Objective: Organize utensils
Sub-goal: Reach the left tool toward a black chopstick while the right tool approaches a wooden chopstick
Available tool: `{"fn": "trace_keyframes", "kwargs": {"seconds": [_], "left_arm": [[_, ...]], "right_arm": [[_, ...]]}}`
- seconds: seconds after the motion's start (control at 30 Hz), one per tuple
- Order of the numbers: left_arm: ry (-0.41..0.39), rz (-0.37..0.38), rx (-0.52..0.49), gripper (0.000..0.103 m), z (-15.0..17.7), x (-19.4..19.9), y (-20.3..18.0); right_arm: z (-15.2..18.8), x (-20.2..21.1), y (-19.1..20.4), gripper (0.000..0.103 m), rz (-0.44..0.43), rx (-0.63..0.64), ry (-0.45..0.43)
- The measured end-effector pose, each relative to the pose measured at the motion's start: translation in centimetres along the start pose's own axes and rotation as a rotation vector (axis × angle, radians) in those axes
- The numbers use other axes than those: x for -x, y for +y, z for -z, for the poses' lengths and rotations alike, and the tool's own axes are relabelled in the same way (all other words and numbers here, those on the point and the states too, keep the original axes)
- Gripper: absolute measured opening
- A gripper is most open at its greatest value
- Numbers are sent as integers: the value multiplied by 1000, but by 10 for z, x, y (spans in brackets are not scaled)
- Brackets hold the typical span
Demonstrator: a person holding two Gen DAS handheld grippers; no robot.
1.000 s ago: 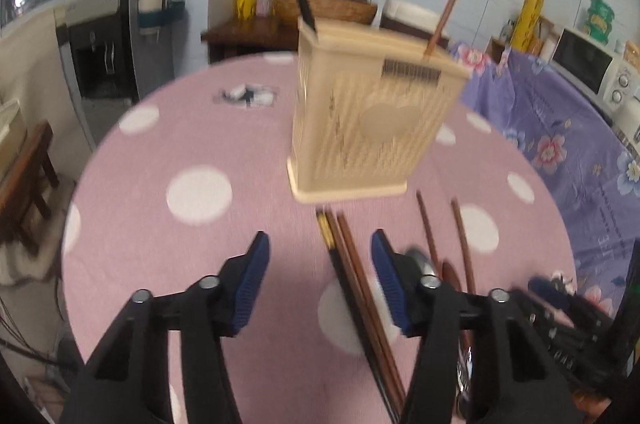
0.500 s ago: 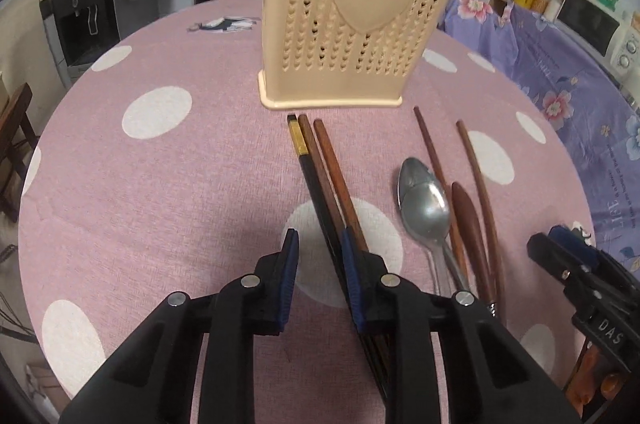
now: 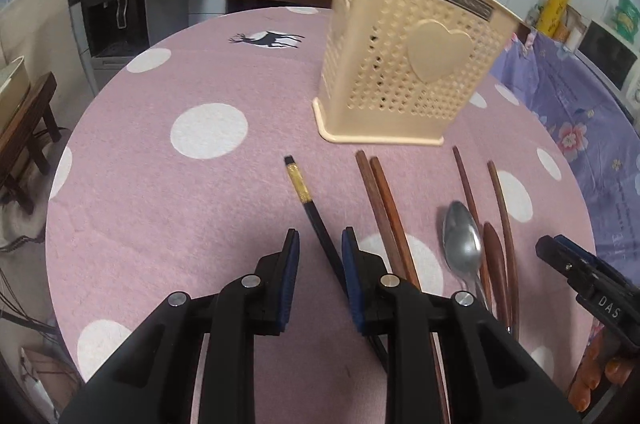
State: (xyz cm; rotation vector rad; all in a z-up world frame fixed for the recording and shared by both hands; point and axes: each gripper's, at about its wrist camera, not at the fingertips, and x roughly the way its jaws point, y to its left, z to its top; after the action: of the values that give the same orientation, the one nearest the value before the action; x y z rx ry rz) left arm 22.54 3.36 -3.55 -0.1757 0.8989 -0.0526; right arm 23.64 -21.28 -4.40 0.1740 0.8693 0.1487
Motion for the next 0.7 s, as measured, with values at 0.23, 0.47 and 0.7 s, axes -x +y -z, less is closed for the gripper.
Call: {"fn": "trace_keyframes", "kwargs": {"seconds": [0.23, 0.47, 0.7], "left_arm": [[11, -32, 51, 30, -8, -11, 4], [18, -60, 31, 27, -1, -27, -12], [13, -75, 31, 16, -11, -30, -12]], "right_arm": [[-21, -21, 17, 37, 74, 26, 9], [-23, -43, 22, 26, 105, 25, 68], [-35, -60, 24, 15, 104, 4, 85]]}}
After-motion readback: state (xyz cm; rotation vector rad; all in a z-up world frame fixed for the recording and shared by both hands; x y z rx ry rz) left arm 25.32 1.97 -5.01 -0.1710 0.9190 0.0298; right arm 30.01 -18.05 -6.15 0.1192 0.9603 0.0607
